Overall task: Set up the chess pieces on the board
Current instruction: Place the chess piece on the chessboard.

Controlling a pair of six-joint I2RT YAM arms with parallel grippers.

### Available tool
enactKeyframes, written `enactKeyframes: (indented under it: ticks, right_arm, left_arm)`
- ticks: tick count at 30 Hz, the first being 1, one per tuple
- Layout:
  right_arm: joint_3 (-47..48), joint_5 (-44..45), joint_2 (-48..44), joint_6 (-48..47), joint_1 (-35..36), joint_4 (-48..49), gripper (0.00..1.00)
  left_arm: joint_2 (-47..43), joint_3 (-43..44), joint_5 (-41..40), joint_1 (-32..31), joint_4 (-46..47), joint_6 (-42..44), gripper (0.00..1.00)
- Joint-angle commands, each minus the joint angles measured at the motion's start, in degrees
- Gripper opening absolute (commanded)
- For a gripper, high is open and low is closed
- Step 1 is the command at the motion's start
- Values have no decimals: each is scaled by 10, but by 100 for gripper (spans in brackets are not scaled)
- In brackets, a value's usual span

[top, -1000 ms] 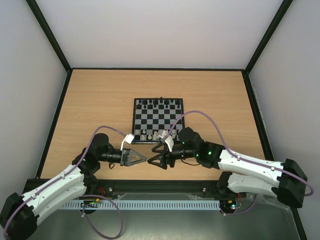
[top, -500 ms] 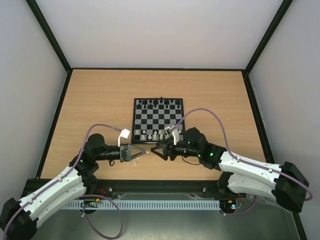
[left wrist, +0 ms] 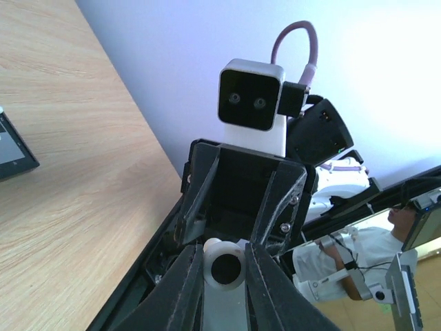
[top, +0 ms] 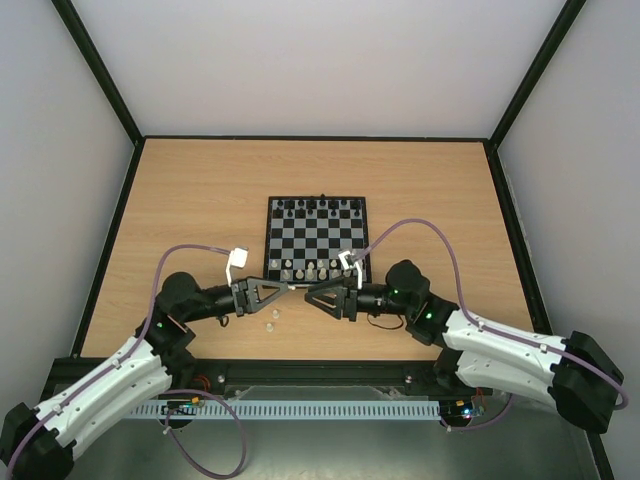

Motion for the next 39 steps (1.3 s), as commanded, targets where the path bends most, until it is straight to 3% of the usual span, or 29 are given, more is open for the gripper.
enactKeyframes:
  ticks: [1,17,33,39]
  right_arm:
    - [-7,-40,18,36,-2,91,37]
    - [18,-71,97,79,-9,186,28]
    - [49,-92,147,96,-20,227,27]
    - [55,-98,157,96,-20,232,21]
  left_arm:
    - [2,-18,-9,4,78,-37,8]
    - [-4,-30,-7,4,109,-58,8]
    - [-4,-37,-6,4,118,-62,8]
    - [-2,-38,-6,4,118,-62,8]
